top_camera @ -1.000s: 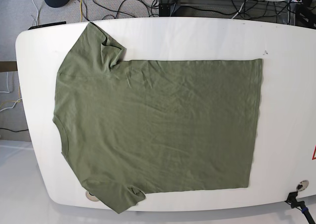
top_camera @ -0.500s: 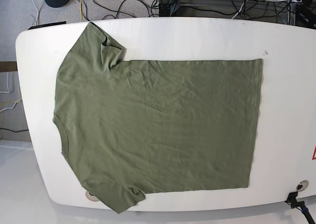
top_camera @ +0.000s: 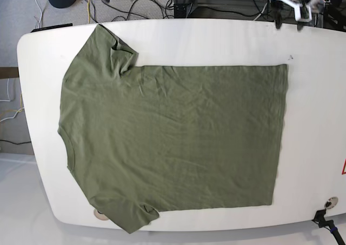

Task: Fold the T-shirt properly
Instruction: 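Lower both grippers to the shirt's shoulder and hem corners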

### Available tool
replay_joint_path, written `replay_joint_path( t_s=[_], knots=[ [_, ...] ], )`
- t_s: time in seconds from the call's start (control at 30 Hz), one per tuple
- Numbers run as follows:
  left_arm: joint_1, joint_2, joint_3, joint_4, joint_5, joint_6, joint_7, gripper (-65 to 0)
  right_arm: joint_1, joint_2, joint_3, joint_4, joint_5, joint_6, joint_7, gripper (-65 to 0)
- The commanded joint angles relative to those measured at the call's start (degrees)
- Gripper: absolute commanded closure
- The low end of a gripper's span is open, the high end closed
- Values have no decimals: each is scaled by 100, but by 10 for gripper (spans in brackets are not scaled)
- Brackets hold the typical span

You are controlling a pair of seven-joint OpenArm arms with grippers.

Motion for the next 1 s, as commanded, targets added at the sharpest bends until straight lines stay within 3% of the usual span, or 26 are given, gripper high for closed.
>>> replay_joint_path(
  t_s=[0.0, 0.2, 0.37, 0.47, 0.67, 0.77, 0.97],
  knots=[
    [-125, -39, -33, 92, -262, 29, -105, -370, 60, -13, 39, 95, 19, -9, 122, -425],
    [-925, -48, -50, 100, -869, 29, 440, -370, 869, -119, 408, 139, 230, 26, 114, -425],
    [-1391, -48, -235, 100, -1440, -24, 1143, -371, 1282, -13, 1068, 122, 1812, 228, -10, -425],
    [-1663, -48, -596, 92, -2003, -639, 1785, -370, 1414, 294, 1367, 113, 2946, 492, -467, -425],
    [-2455, -48, -1483, 83, -2399, -1386, 3341, -370, 1581, 778, 2017, 16, 5126, 782, -1355, -425],
    [-2894, -39, -1730, 74, -2381, -1624, 4000, -370, 1634, 857, 2316, -169, 5883, 879, -1794, -425],
    [-3404, -39, -1923, -67, -2363, -1624, 4704, -370, 2003, 831, 2553, -784, 6586, 1063, -2577, -425]
  ],
)
